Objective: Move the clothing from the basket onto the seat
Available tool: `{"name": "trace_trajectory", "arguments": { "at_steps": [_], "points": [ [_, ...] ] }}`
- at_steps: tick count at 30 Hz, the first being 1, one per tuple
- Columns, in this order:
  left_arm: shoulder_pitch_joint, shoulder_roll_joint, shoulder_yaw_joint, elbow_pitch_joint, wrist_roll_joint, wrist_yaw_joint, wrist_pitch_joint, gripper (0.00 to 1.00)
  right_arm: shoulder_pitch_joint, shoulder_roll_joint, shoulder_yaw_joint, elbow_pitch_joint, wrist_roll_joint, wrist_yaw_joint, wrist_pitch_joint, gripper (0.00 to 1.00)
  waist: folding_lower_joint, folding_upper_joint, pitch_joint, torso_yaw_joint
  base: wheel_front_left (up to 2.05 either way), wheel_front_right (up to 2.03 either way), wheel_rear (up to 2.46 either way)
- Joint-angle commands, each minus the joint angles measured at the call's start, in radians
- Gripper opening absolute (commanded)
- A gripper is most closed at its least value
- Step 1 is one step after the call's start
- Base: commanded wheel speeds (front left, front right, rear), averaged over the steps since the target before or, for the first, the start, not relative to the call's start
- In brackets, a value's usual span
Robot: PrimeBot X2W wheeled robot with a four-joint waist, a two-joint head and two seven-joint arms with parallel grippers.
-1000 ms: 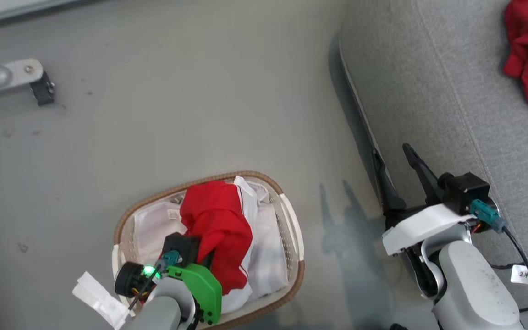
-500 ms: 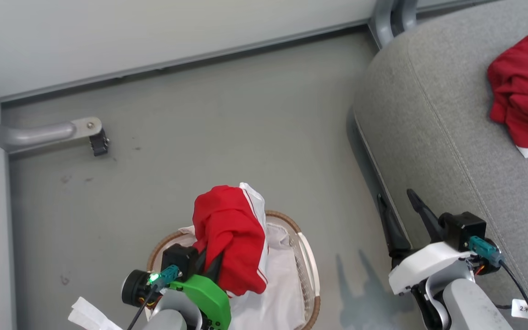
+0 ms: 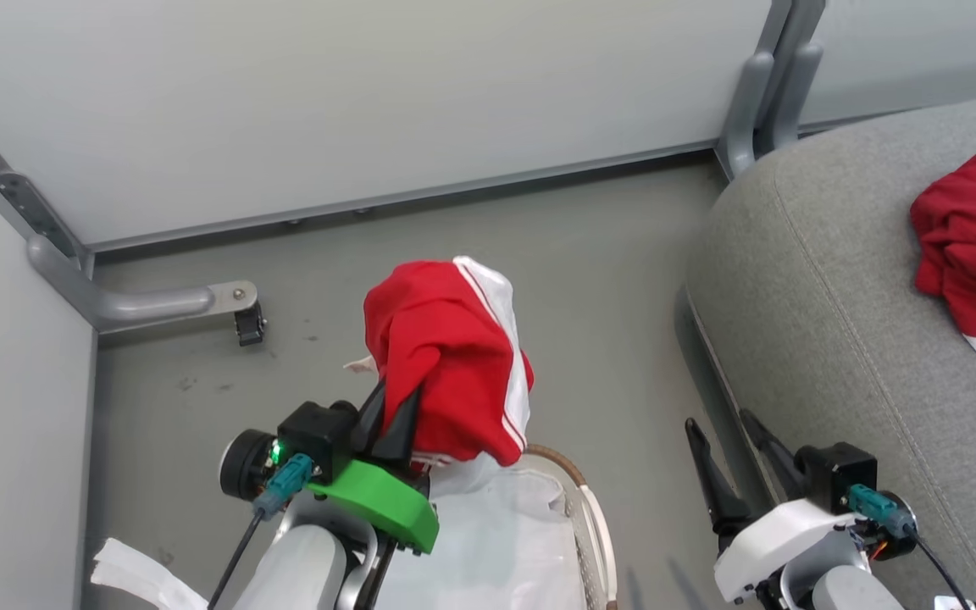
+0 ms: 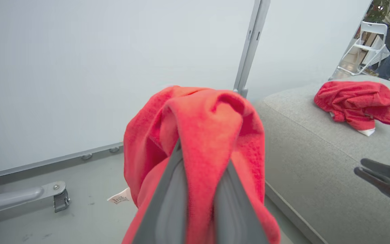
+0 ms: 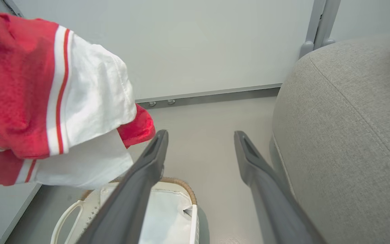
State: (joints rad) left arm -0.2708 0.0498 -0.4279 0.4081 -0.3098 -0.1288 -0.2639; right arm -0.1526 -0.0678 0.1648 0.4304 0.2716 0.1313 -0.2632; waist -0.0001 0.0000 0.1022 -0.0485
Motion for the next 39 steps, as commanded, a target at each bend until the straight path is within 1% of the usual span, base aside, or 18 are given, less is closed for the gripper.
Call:
{"name": "trace_trajectory", "arguments": {
  "at_steps": [1, 4, 10, 13, 19, 23, 29, 30, 31, 32, 33, 37, 39],
  "points": [
    [0.009, 0.002, 0.009, -0.047, 0.004, -0.003, -0.001, 0.00, 0.032, 0.000, 0.017, 0.009, 0.005, -0.001, -0.002, 1.00, 0.0001, 0.0000, -0.042, 0.018, 0.00, 0.00, 0.00],
    [0.015, 0.002, 0.006, -0.081, 0.003, -0.003, -0.001, 0.00, 0.044, -0.002, 0.047, 0.006, 0.007, -0.001, -0.002, 1.00, 0.0001, 0.0000, -0.057, 0.027, 0.00, 0.00, 0.00],
    [0.021, 0.002, -0.016, -0.111, -0.008, -0.003, -0.001, 0.00, 0.033, -0.022, 0.184, -0.034, 0.000, -0.001, -0.002, 1.00, 0.0001, 0.0000, -0.067, 0.045, 0.00, 0.00, 0.00],
    [0.018, 0.002, -0.026, -0.118, -0.023, -0.003, -0.001, 0.00, -0.017, -0.026, 0.270, -0.069, -0.002, -0.001, -0.002, 1.00, 0.0001, 0.0000, -0.065, 0.059, 0.00, 0.00, 0.00],
    [-0.001, 0.002, -0.068, -0.117, -0.041, -0.003, -0.001, 0.00, -0.122, -0.013, 0.398, -0.129, 0.029, -0.001, -0.002, 1.00, 0.0001, 0.0000, -0.050, 0.092, 0.00, 0.00, 0.00],
    [-0.020, 0.002, -0.106, -0.119, -0.059, -0.003, -0.001, 0.00, -0.193, -0.009, 0.437, -0.094, 0.002, -0.001, -0.002, 1.00, 0.0001, 0.0000, -0.039, 0.118, 0.00, 0.00, 0.00],
    [-0.042, 0.002, -0.188, -0.129, -0.097, -0.003, -0.001, 0.00, -0.272, 0.009, 0.449, 0.035, -0.069, -0.001, -0.002, 1.00, 0.0001, 0.0000, -0.030, 0.160, 0.00, 0.00, 0.00],
    [-0.043, 0.002, -0.198, -0.129, -0.101, -0.003, -0.001, 0.00, -0.278, 0.011, 0.454, 0.049, -0.067, -0.001, -0.002, 0.94, 0.0001, 0.0000, -0.029, 0.165, 0.00, 0.00, 0.00],
    [-0.044, 0.002, -0.207, -0.130, -0.106, -0.003, -0.001, 0.00, -0.282, 0.013, 0.455, 0.058, -0.064, -0.001, -0.002, 0.71, 0.0001, 0.0000, -0.027, 0.168, 0.00, 0.00, 0.00],
    [-0.044, 0.001, -0.213, -0.130, -0.110, -0.003, -0.001, 0.00, -0.286, 0.013, 0.453, 0.067, -0.057, -0.001, -0.002, 0.41, 0.0001, 0.0000, -0.026, 0.171, 0.00, 0.00, 0.00],
    [-0.044, 0.002, -0.219, -0.129, -0.115, -0.003, -0.001, 0.00, -0.290, 0.013, 0.455, 0.072, -0.046, -0.001, -0.002, 0.00, 0.0001, 0.0000, -0.024, 0.173, 0.00, 0.00, 0.00],
    [-0.041, 0.002, -0.232, -0.120, -0.127, 0.000, -0.001, 0.00, -0.299, 0.014, 0.476, 0.069, 0.001, -0.001, -0.002, 0.00, 0.0001, 0.0000, -0.019, 0.172, 0.00, 0.00, 0.00],
    [-0.041, 0.002, -0.228, -0.120, -0.128, 0.005, -0.001, 0.00, -0.303, 0.014, 0.469, 0.061, 0.011, -0.001, -0.002, 0.00, 0.0001, 0.0000, -0.016, 0.164, 0.00, 0.00, 0.00]
  ]
}}
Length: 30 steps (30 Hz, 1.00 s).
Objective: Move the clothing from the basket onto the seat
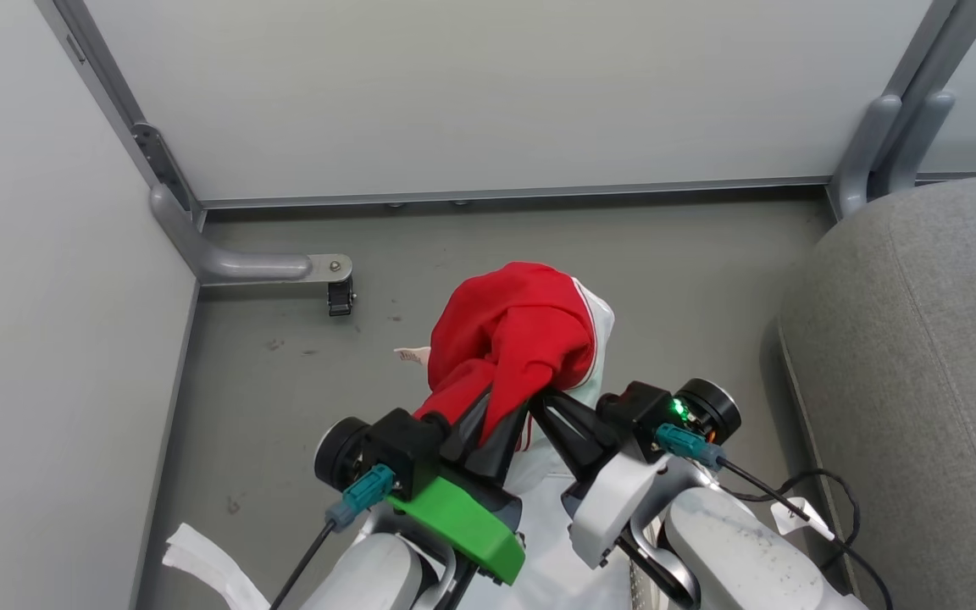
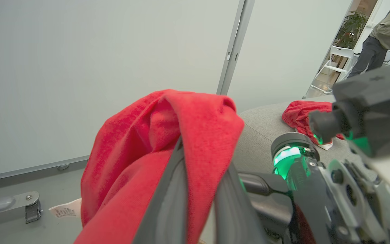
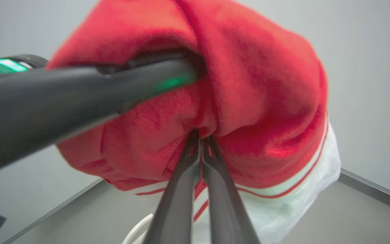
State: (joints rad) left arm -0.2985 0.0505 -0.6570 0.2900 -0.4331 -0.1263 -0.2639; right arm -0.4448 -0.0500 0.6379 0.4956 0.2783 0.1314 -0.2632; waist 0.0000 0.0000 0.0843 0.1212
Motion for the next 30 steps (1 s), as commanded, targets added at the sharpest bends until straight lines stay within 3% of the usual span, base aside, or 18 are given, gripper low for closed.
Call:
{"name": "trace_trajectory", "arguments": {
  "at_steps": [1, 10, 11, 12, 13, 21, 30],
  "points": [
    [-0.013, 0.001, 0.004, -0.001, -0.003, 0.006, -0.001, 0.00, -0.008, -0.004, -0.007, -0.004, 0.007, -0.001, -0.002, 0.00, 0.0000, 0.0000, 0.003, -0.011, 0.00, 0.00, 0.00],
    [-0.003, 0.001, 0.049, 0.004, 0.021, 0.005, -0.001, 0.00, 0.057, -0.004, -0.076, -0.050, 0.000, -0.001, -0.002, 0.00, 0.0000, 0.0000, 0.015, -0.131, 0.00, 0.00, 0.00],
    [-0.003, 0.001, 0.058, -0.002, 0.028, 0.007, -0.001, 0.07, 0.066, -0.003, -0.084, -0.058, -0.002, -0.001, -0.002, 0.00, 0.0000, 0.0000, 0.015, -0.147, 0.00, 0.00, 0.00],
    [0.001, 0.002, 0.068, -0.010, 0.034, 0.011, -0.001, 0.60, 0.075, -0.004, -0.092, -0.066, -0.004, -0.001, -0.002, 0.00, 0.0000, 0.0000, 0.016, -0.166, 0.00, 0.00, 0.00],
    [0.009, 0.002, 0.074, -0.007, 0.033, 0.013, -0.001, 1.00, 0.084, -0.004, -0.100, -0.074, -0.005, -0.001, -0.002, 0.00, 0.0000, 0.0000, 0.016, -0.183, 0.00, 0.00, 0.00],
    [0.017, 0.002, 0.124, -0.009, 0.069, 0.008, -0.001, 1.00, 0.134, -0.003, -0.152, -0.158, -0.004, -0.001, -0.003, 0.00, 0.0000, 0.0000, 0.031, -0.350, 0.00, 0.00, 0.00],
    [0.016, 0.002, 0.162, 0.009, 0.105, 0.002, 0.000, 1.00, 0.170, -0.002, -0.154, -0.229, 0.027, -0.001, -0.003, 0.00, 0.0000, 0.0000, 0.047, -0.595, 0.00, 0.00, 0.00]
  ]
}}
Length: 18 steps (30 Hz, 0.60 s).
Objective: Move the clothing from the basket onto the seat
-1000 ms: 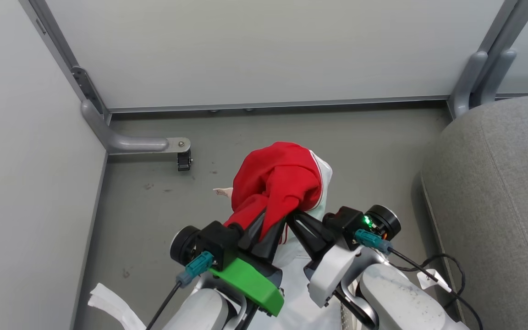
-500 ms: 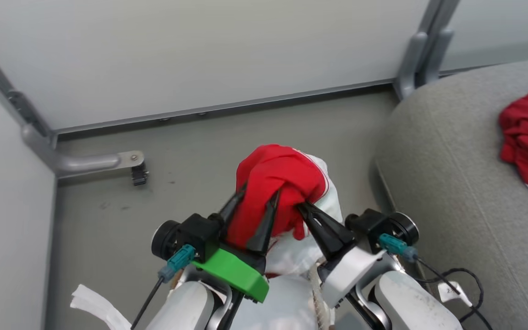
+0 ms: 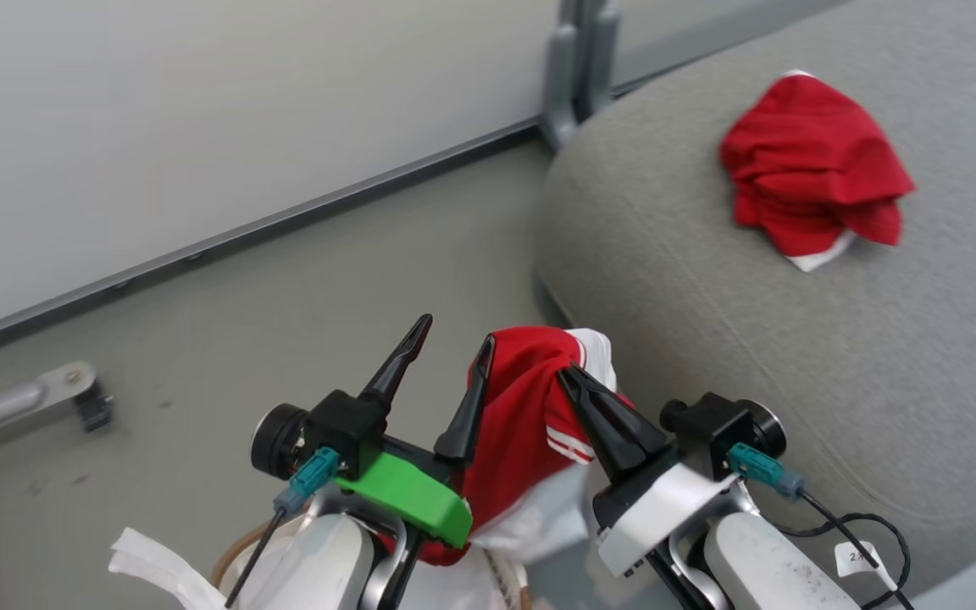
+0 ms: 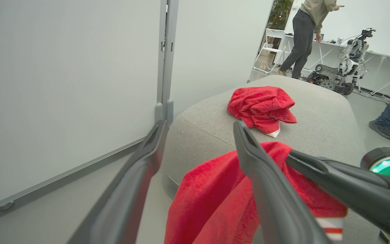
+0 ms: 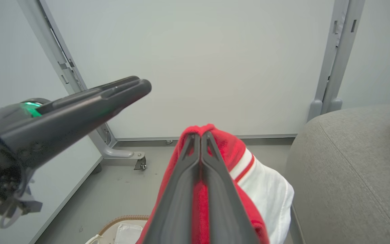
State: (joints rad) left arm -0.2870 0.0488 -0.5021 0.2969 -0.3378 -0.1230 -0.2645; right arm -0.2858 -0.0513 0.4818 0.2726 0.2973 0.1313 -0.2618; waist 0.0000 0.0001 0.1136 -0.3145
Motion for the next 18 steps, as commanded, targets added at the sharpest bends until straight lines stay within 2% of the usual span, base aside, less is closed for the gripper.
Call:
{"name": "trace_trajectory", "arguments": {
  "at_steps": [1, 3, 6, 13, 18],
  "points": [
    [0.005, 0.004, 0.008, 0.005, 0.012, -0.003, 0.000, 1.00, 0.011, -0.001, 0.001, -0.009, 0.007, -0.001, -0.005, 0.00, 0.0000, -0.0001, 0.018, -0.182, 0.00, 0.00, 0.00],
    [-0.002, 0.004, 0.001, 0.011, 0.016, -0.005, 0.000, 1.00, 0.017, -0.002, -0.017, -0.019, 0.009, -0.001, -0.005, 0.00, 0.0000, -0.0001, 0.025, -0.215, 0.00, 0.00, 0.00],
    [-0.036, 0.005, -0.033, 0.025, 0.015, -0.006, 0.000, 1.00, 0.039, -0.002, -0.065, -0.041, -0.004, -0.001, -0.005, 0.00, 0.0000, -0.0001, 0.041, -0.228, 0.00, 0.00, 0.00],
    [-0.083, 0.005, -0.105, 0.069, -0.005, -0.008, 0.000, 1.00, 0.068, 0.000, -0.161, -0.103, 0.001, -0.001, -0.005, 0.00, 0.0000, -0.0001, 0.069, -0.240, 0.00, 0.00, 0.00],
    [-0.095, 0.005, -0.115, 0.088, -0.001, -0.009, 0.000, 1.00, 0.015, -0.002, -0.241, -0.147, 0.026, -0.001, -0.005, 0.00, 0.0000, -0.0001, 0.092, -0.241, 0.02, 0.02, 0.02]
  ]
}}
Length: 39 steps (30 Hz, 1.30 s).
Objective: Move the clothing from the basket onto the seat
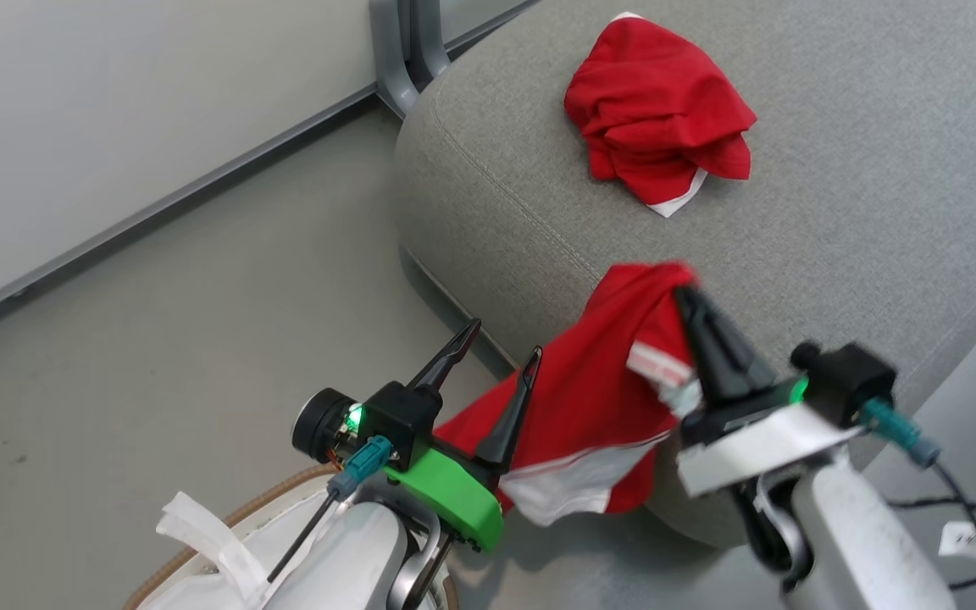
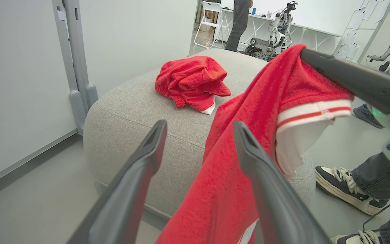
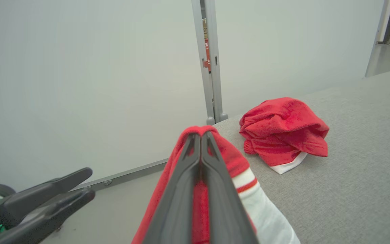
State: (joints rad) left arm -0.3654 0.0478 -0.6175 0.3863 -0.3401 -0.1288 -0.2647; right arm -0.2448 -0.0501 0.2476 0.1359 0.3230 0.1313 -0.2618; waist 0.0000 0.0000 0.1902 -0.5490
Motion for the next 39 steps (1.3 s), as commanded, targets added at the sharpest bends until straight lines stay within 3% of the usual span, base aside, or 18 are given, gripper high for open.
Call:
{"name": "trace_trajectory", "arguments": {
  "at_steps": [1, 4, 10, 18, 24, 29, 39],
  "points": [
    [-0.019, 0.007, 0.000, -0.002, 0.005, -0.003, 0.001, 1.00, -0.049, -0.001, -0.022, -0.018, -0.005, -0.001, -0.005, 0.00, 0.0000, 0.0000, 0.024, -0.007, 0.00, 0.00, 0.00],
    [-0.015, 0.020, 0.002, 0.001, 0.009, -0.003, 0.001, 1.00, -0.126, -0.012, -0.059, -0.038, -0.031, -0.001, -0.005, 0.00, 0.0000, 0.0000, 0.044, -0.007, 0.00, 0.00, 0.00],
    [-0.018, 0.053, 0.004, -0.012, 0.015, -0.003, 0.001, 1.00, -0.371, -0.122, -0.135, -0.034, -0.061, -0.001, -0.005, 0.00, 0.0000, 0.0000, 0.101, -0.008, 0.00, 0.00, 0.00],
    [-0.020, 0.097, 0.022, -0.037, 0.035, -0.003, 0.001, 1.00, -0.716, -0.280, -0.192, 0.119, -0.120, -0.001, -0.004, 0.00, 0.0000, 0.0000, 0.183, -0.003, 0.00, 0.00, 0.00],
    [-0.059, 0.108, 0.009, -0.043, 0.048, -0.003, 0.001, 1.00, -0.873, -0.365, -0.281, 0.304, -0.198, -0.001, -0.003, 0.00, 0.0000, 0.0000, 0.256, 0.065, 0.00, 0.00, 0.00],
    [-0.097, 0.116, 0.005, -0.037, 0.051, -0.003, 0.001, 1.00, -0.888, -0.368, -0.335, 0.447, -0.242, -0.001, -0.003, 0.00, 0.0000, 0.0000, 0.315, 0.128, 0.00, 0.00, 0.00],
    [-0.130, 0.117, 0.010, -0.043, 0.048, -0.003, 0.001, 1.00, -0.713, -0.282, -0.443, 0.629, -0.276, -0.001, -0.003, 0.00, 0.0000, 0.0000, 0.394, 0.210, 0.00, 0.00, 0.00]
  ]
}}
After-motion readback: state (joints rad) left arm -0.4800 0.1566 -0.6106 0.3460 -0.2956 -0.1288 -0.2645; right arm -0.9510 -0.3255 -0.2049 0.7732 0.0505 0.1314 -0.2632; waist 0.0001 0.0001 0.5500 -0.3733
